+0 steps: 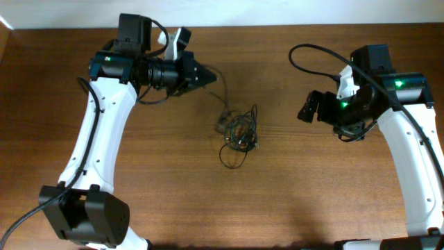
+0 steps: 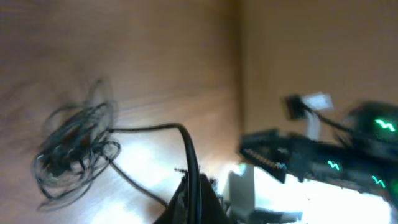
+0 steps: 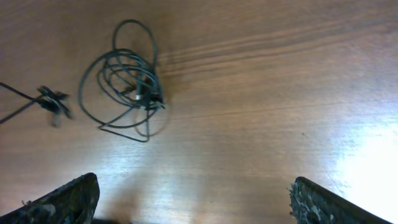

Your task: Untangle cables

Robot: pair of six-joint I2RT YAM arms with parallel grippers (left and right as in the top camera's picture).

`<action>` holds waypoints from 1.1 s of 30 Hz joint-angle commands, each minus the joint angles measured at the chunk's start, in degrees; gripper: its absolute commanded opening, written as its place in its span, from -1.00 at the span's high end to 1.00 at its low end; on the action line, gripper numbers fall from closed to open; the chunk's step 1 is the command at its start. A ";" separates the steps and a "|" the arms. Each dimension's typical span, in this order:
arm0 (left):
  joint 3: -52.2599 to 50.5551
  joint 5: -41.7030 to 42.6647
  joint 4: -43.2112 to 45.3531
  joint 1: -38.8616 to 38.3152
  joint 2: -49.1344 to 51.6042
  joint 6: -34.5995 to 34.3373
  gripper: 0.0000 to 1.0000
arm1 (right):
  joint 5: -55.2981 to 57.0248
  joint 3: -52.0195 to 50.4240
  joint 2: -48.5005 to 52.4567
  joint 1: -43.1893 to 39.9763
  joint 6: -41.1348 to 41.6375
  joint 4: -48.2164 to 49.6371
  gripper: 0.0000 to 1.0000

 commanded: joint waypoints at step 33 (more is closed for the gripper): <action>1.18 30.88 11.19 -0.28 -1.33 -6.86 1.00 | -3.91 -0.35 1.95 13.88 1.49 8.39 -0.97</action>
